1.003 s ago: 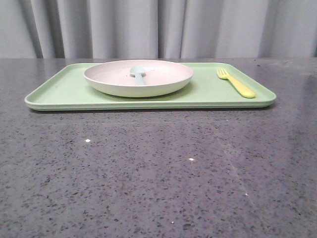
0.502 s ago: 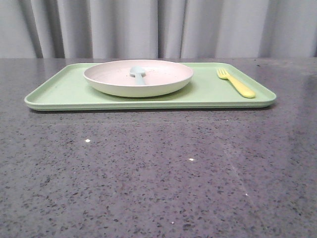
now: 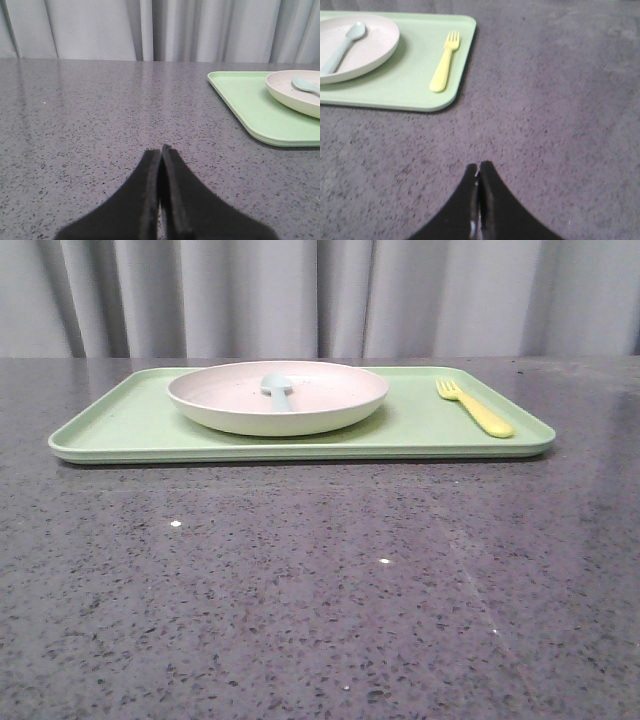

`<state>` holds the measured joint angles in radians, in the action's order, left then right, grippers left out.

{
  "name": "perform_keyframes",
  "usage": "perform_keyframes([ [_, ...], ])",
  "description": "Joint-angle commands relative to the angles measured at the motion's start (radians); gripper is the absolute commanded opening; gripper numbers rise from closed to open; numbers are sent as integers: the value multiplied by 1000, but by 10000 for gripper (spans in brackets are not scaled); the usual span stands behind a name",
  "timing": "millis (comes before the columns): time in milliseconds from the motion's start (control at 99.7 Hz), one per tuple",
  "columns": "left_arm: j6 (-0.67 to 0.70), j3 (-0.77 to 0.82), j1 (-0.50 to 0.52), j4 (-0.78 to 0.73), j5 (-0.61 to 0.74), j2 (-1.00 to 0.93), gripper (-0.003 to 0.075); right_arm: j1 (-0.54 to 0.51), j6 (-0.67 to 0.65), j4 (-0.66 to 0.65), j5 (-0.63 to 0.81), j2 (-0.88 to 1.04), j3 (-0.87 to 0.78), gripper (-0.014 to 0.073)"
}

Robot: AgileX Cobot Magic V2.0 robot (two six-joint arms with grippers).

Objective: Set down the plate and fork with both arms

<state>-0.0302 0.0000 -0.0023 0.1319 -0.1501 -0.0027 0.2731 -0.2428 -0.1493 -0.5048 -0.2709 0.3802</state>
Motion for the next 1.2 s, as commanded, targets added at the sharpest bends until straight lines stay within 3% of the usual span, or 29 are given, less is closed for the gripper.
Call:
perform_keyframes([
  [0,3,12,1,10,71,-32,-20,-36,67,-17,226,9,-13,-68],
  [110,3,12,1,10,71,-32,-20,-74,114,33,386,51,-94,-68],
  [241,3,12,1,10,71,-32,-20,-120,114,81,464,90,-173,-68],
  [763,3,12,1,10,71,-32,-20,-234,110,123,505,287,-405,-68],
  [1194,3,12,1,10,71,-32,-20,-237,110,123,476,306,-402,-68],
])
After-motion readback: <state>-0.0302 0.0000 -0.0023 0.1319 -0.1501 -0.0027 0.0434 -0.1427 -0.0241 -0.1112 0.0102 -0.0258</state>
